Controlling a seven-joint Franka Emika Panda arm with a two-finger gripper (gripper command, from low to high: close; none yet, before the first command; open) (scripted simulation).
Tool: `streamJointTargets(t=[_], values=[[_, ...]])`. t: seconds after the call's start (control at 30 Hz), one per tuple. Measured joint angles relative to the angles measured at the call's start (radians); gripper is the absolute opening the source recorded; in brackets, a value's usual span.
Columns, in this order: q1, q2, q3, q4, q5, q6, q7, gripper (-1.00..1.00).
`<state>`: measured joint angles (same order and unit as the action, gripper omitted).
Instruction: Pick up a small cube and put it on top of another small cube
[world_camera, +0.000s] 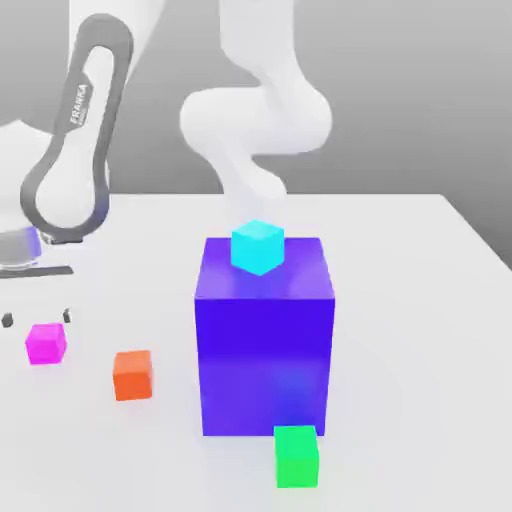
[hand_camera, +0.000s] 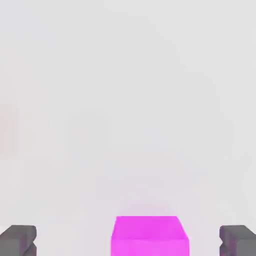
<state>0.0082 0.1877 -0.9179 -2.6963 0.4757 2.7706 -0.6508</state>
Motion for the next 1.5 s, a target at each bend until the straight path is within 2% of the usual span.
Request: streamJointTargets(t=[0.07,0.4,0.43,0.67,0.9,1.03,1.07,1.13,1.33,1.5], values=[[-0.032,0.018,0.020,-0.002,0.026,0.019,-0.039,0.00],[-0.309,0.219,0.369,0.083,0.421,0.102,-0.344,0.00],[-0.327,0.234,0.392,0.088,0.445,0.109,-0.365,-1.00],[-0.327,0.235,0.392,0.089,0.448,0.107,-0.366,-1.00],[-0.156,0.102,0.174,0.034,0.209,0.051,-0.178,-1.00],[-0.031,0.019,0.014,-0.003,0.016,0.021,-0.039,-1.00],[0.047,0.008,-0.046,0.005,-0.065,0.006,0.025,-1.00],[0.149,-0.018,-0.105,0.017,-0.189,-0.011,0.080,-1.00],[0.315,-0.106,-0.124,0.058,-0.496,-0.065,0.122,-1.00],[0.441,-0.156,-0.081,0.101,-0.664,-0.128,0.086,-1.00]])
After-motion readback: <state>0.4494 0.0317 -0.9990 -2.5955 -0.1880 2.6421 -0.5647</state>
